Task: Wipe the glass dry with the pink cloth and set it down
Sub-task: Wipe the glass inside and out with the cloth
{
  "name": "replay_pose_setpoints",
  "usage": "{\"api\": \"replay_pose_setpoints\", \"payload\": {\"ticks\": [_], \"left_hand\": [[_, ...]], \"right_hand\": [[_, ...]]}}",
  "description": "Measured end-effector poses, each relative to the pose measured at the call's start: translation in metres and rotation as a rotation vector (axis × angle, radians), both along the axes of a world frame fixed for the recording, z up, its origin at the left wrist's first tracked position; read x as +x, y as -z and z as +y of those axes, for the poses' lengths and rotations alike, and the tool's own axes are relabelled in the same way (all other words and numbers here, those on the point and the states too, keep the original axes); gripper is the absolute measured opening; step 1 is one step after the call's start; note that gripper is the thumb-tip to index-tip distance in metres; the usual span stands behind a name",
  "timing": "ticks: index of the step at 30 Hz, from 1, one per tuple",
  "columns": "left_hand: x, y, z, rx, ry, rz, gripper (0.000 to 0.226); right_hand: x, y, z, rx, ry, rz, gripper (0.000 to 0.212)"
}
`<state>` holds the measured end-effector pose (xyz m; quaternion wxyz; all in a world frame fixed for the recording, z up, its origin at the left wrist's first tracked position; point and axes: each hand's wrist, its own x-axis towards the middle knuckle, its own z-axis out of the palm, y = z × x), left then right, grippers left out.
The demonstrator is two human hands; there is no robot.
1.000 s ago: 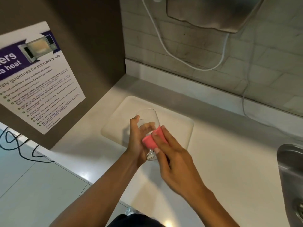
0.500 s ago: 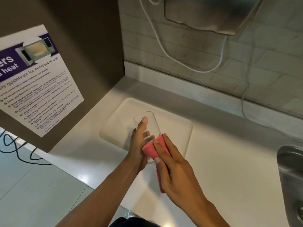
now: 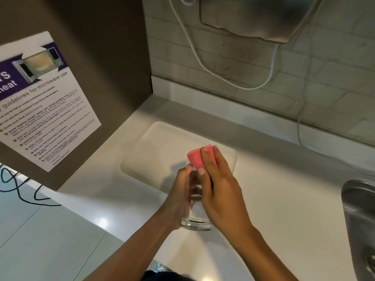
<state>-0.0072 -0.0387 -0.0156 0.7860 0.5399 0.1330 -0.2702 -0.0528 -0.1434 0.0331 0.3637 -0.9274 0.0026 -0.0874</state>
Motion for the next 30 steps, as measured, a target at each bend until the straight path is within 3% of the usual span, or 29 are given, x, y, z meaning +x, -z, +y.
{"api": "replay_pose_setpoints", "payload": {"ticks": [2,7,12,15,17,19,21,26,30], "left_hand": [[0.004,0.002,0.0,-0.025,-0.059,0.006,0.054],[-0.002,0.005,0.001,-0.009,-0.042,0.077,0.072],[0.007,-0.002,-0.002,-0.066,-0.092,0.044,0.059],[0.004,0.006,0.004,-0.059,-0.1,0.063,0.067],[0.001,0.01,0.001,-0.054,-0.091,0.097,0.074],[0.004,0.011,0.0,-0.06,-0.105,0.077,0.073],[0.01,0.01,0.005,-0.097,-0.131,0.031,0.067],[0.008,0.014,0.009,-0.207,-0.059,0.059,0.069],[0.014,0.012,0.013,-0.219,-0.085,0.026,0.068]], "right_hand": [[-0.012,0.008,0.002,-0.031,-0.064,0.018,0.062],[0.002,0.007,-0.01,0.137,0.079,0.068,0.056],[-0.005,0.0,0.0,-0.101,-0.071,-0.014,0.06],[-0.008,0.006,-0.008,0.006,-0.023,0.014,0.047],[0.003,0.005,-0.009,0.077,0.053,0.074,0.055],[0.003,0.001,-0.002,0.004,0.014,0.035,0.067],[-0.006,0.006,0.002,-0.051,-0.062,0.009,0.059],[0.002,0.007,-0.009,0.181,-0.014,0.088,0.048],[-0.002,0.009,0.004,0.185,-0.056,0.065,0.049]]}}
